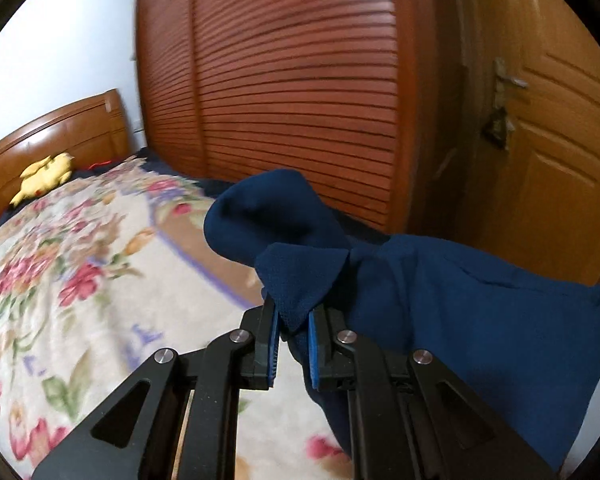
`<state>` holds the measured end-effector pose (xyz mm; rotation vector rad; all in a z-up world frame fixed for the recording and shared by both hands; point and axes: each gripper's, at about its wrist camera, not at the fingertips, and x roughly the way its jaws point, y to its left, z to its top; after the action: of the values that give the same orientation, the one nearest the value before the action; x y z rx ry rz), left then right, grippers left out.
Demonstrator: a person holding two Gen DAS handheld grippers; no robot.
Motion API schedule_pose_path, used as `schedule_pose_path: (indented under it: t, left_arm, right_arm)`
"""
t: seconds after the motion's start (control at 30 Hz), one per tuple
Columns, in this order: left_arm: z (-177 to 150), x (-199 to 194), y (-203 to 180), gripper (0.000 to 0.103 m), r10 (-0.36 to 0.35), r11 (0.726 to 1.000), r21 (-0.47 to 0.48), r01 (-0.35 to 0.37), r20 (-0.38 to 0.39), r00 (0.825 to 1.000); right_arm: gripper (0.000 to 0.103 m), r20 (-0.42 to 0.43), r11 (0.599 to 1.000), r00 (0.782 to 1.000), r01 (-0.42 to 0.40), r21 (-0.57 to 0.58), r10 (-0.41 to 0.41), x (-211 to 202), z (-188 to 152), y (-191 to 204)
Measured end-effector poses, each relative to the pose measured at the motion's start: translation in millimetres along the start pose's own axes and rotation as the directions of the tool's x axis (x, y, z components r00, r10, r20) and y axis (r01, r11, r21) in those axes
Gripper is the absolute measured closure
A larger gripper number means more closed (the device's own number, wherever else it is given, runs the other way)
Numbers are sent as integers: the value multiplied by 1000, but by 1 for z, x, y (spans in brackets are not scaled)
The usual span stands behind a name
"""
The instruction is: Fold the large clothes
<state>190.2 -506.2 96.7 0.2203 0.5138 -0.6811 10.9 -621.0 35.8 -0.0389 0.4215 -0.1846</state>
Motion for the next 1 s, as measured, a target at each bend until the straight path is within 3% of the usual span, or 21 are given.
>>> schedule_pose_path:
  t: [0.1, 0.2, 0.37, 0.4, 0.43, 0.57, 0.63, 0.73, 0.8, 1.0]
  left_arm:
    - [0, 13, -17, 90, -34, 999, -3, 34, -9, 999]
    - [-4, 20, -25, 90, -12, 1000, 19, 12, -23, 1000]
    - [-13, 13, -16, 79, -18, 1000, 9, 19, -61, 998]
    - [-15, 11, -14, 73, -12, 1000, 13, 13, -65, 998]
    - [-19, 5, -11, 61, -9, 1000, 15, 10, -57, 998]
    - [-37, -7, 3, 49, -28, 1000, 1, 28, -86, 996]
    - [-47, -14, 10, 20, -49, 999, -22, 47, -96, 994]
    - [-66, -28, 17, 17, -67, 997, -35, 64, -94, 993]
    - [-75, -36, 22, 16, -72, 997, -42, 68, -98, 993]
    - [-113, -75, 41, 16, -46, 998, -49, 42, -80, 996]
  right_arm:
    - [96, 0, 999, 999, 34, 35, -34, -9, -12, -13]
    - [96, -40, 997, 999, 24, 67, -22, -4, -26, -18]
    - [94, -67, 989, 998, 4, 145, 6, -4, -38, -34]
    - [92, -65, 987, 998, 3, 161, 7, -6, -36, -39]
    - [87, -63, 986, 998, 2, 168, 9, -2, -34, -44]
    - [71, -66, 985, 997, 43, 165, -32, -15, -25, -41]
    - [62, -43, 987, 997, 67, 148, -62, -29, -18, -37]
    - [54, 0, 986, 994, 105, 129, -106, -50, -7, -30]
    - [50, 14, 989, 996, 88, 116, -90, -57, -3, -22]
    - [50, 30, 998, 998, 45, 44, -46, -59, 5, 18]
